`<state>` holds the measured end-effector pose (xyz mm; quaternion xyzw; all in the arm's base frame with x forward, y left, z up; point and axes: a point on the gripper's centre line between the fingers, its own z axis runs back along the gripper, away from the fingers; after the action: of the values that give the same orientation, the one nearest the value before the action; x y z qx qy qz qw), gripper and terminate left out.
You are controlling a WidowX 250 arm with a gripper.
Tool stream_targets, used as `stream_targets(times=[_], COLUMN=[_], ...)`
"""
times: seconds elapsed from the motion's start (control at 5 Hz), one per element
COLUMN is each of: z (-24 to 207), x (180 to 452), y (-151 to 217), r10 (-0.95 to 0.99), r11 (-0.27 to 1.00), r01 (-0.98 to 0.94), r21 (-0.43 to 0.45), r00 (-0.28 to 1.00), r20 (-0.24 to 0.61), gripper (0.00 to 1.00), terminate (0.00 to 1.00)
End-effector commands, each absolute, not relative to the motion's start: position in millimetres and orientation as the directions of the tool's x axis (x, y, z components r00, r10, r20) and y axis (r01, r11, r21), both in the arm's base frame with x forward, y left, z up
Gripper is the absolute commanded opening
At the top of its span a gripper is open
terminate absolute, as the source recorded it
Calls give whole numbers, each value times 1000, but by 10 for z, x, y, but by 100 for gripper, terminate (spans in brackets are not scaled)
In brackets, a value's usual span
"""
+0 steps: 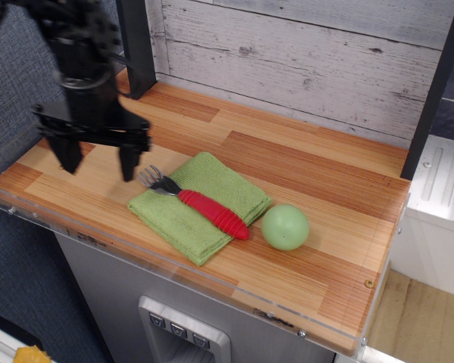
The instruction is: PICK UP THE FORK AND PUT ON THE ANOTHER SIDE OF THE TABLE
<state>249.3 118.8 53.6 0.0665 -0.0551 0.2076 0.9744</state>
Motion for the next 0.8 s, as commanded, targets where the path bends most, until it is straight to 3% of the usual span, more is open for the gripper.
stream_targets(times=[0.0, 0.2, 0.4, 0.6], z=[689, 631, 552, 504], x=[2645, 2826, 3009, 3035], y=[1140, 1128, 1123, 1171], r10=[746, 837, 871, 927], r11=[658, 506, 393, 270], r01=[-752, -860, -918, -961], r21=[-42, 63, 50, -54], r00=[642, 507, 389, 244], r20=[177, 204, 301, 285], gripper=[100, 100, 100, 100], terminate=[0, 0, 0, 0])
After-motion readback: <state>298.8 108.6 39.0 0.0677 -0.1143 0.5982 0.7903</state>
